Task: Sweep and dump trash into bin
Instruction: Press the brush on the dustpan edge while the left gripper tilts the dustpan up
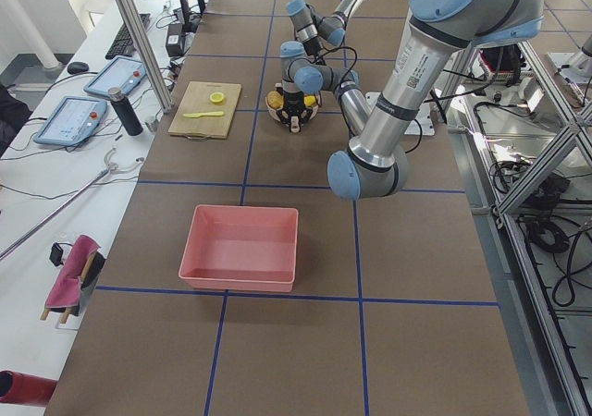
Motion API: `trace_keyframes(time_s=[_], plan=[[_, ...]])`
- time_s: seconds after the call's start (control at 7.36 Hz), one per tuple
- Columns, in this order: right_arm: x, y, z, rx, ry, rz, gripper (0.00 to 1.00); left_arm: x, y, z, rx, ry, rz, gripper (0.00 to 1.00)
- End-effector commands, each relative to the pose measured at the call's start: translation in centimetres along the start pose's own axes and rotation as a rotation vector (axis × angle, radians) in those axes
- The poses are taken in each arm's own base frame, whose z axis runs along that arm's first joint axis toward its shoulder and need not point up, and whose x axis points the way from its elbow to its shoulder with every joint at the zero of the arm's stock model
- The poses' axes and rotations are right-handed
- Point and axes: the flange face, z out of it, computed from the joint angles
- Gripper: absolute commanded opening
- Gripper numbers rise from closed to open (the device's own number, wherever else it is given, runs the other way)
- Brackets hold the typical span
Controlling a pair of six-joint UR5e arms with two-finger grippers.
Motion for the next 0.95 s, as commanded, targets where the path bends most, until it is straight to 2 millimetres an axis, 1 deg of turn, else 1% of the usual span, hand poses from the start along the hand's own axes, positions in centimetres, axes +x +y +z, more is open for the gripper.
trace_keyframes(time_s=[0.0, 0.14, 0.27, 0.54, 0.82], plan=[[0.0, -0.1, -1.5, -0.002, 0.004, 0.026, 0.00, -0.7, -0.1, -0.9, 0.053, -0.029, -0.029, 0.00], [-0.3, -0.1, -1.5, -0.003, 0.009, 0.034, 0.00, -0.8, -0.2, -1.1, 0.076, -0.038, -0.045, 0.00], [-0.1, -0.2, -1.5, -0.003, 0.011, 0.036, 0.00, -1.2, -0.1, -1.5, 0.086, -0.046, -0.055, 0.00], [-0.1, -0.2, -1.4, -0.003, 0.015, 0.044, 0.00, -1.7, 0.4, -1.8, 0.129, -0.069, -0.076, 0.00], [0.2, -0.4, -2.5, 0.003, 0.010, 0.050, 0.00, -2.5, 0.8, -2.5, 0.177, -0.094, -0.102, 0.00]])
